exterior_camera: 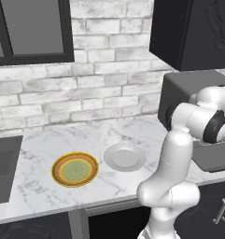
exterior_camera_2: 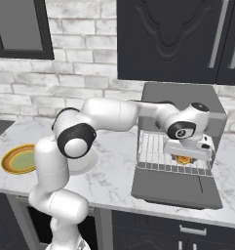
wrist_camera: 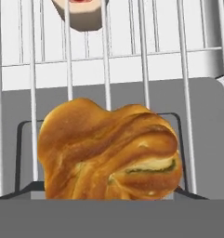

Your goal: Open the toaster oven door. Place the bread on the top rack in the toaster oven and place the steak on the bottom rack.

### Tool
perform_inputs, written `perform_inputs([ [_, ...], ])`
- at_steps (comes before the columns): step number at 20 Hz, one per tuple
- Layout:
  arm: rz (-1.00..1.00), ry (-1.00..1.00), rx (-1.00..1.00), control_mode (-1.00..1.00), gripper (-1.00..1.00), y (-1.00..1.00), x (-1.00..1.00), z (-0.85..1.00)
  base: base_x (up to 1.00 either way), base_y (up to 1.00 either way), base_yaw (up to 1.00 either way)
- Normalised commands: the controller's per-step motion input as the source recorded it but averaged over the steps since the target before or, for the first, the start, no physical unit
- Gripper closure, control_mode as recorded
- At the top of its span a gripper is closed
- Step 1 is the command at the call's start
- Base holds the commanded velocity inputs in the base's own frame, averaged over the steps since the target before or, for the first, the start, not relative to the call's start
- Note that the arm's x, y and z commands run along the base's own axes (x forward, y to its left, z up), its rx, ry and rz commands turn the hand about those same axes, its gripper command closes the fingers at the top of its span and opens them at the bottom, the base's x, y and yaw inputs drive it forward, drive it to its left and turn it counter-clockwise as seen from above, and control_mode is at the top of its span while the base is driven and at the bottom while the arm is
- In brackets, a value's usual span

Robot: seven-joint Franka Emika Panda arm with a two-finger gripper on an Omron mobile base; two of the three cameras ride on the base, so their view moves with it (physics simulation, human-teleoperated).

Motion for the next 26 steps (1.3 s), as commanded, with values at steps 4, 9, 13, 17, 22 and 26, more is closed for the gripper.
perform_inputs([
  [4, 0.0, -0.05, 0.0, -1.0, -1.0, 0.0, -0.02, 0.02, 0.0, 0.0, 0.0],
  [9, 0.0, -0.03, 0.0, -1.0, -1.0, 0.04, 0.0, 0.07, 0.0, 0.0, 0.0],
  [13, 0.0, -0.09, 0.0, -1.0, -1.0, 0.04, -0.31, 0.24, 0.0, 0.0, 0.0],
  [17, 0.0, -0.08, 0.0, -1.0, -1.0, 0.04, -0.42, 0.27, 0.0, 0.0, 0.0],
  [22, -0.09, 0.0, 0.0, -1.0, -1.0, 0.02, -0.63, 0.06, 0.0, 0.0, 0.0],
  [26, -0.14, 0.02, 0.0, -1.0, -1.0, 0.0, -0.54, 0.0, 0.0, 0.0, 0.0],
])
